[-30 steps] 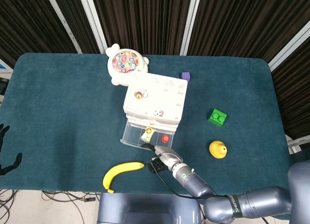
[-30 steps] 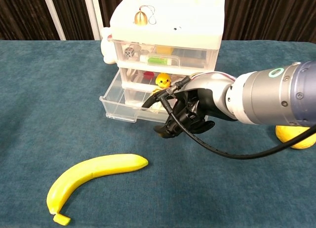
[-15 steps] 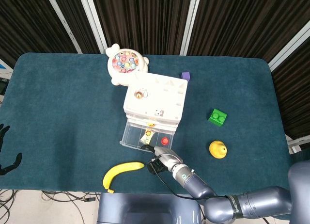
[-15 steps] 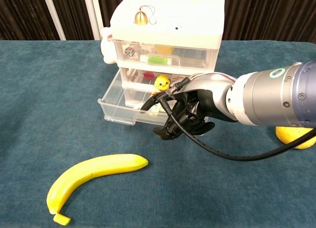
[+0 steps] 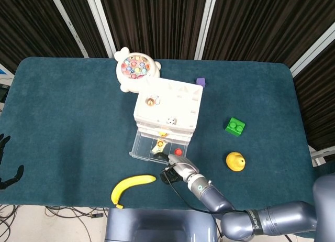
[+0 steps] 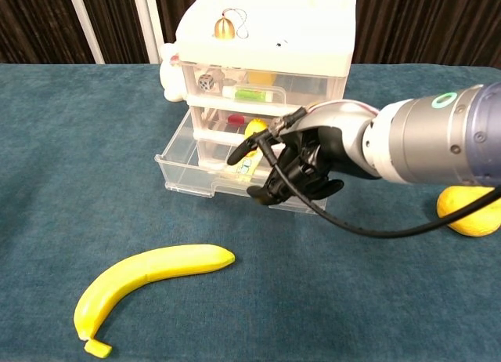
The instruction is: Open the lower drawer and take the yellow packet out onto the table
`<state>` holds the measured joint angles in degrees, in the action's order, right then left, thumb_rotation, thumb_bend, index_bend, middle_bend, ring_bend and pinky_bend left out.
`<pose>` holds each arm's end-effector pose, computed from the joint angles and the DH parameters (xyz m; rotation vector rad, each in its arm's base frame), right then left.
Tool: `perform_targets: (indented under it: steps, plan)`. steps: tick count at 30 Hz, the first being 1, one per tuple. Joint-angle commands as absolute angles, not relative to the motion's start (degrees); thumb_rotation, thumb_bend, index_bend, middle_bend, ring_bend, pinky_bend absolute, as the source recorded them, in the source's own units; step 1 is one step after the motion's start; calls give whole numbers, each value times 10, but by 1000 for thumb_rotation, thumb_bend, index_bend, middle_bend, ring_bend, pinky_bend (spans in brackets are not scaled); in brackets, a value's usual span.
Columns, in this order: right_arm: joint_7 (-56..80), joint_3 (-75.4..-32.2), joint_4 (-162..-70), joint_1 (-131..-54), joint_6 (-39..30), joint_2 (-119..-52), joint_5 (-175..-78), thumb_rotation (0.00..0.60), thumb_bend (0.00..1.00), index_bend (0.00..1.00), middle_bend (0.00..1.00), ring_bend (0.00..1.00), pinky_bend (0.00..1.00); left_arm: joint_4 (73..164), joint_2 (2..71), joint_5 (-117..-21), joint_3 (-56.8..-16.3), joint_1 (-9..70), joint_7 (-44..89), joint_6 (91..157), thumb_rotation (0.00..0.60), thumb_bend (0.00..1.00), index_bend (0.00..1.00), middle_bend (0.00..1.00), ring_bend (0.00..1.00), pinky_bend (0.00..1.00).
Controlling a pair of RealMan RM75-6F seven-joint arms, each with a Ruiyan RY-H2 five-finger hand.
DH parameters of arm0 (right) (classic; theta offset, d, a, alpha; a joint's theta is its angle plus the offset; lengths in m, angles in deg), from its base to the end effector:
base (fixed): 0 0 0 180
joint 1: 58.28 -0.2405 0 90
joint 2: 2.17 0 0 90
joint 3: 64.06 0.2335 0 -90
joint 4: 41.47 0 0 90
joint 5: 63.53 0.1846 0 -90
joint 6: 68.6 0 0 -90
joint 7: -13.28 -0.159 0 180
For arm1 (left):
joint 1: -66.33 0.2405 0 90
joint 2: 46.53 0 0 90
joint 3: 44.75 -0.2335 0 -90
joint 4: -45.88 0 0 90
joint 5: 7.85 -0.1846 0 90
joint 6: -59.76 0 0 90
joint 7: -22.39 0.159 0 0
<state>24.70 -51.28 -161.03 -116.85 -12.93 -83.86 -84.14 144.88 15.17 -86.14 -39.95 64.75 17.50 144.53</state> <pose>-0.0321 -0.2659 -0.0085 1.7634 -1.9197 0.9039 -0.2904 0.1794 0.1860 -1.1679 -1.0849 -0.9391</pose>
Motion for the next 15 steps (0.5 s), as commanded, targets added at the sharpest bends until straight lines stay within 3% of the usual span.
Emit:
perform_targets:
  steps: [1, 9, 15]
  plan:
    - [250, -509, -1621, -1166, -123, -824, -847, 600, 492, 190, 915, 984, 1000, 1449, 152, -861, -400, 647, 175, 1445, 600, 356, 45, 0, 0, 0]
    - [289, -506, -1637, -1178, -122, -770, -869, 600, 283, 206, 936, 996, 1000, 1450, 152, -862, -400, 648, 175, 1445, 600, 356, 45, 0, 0, 0]
    - [332, -514, -1616, -1191, -121, -752, -916, 600, 225, 214, 964, 1000, 1000, 1451, 151, -861, -400, 647, 174, 1443, 600, 356, 45, 0, 0, 0]
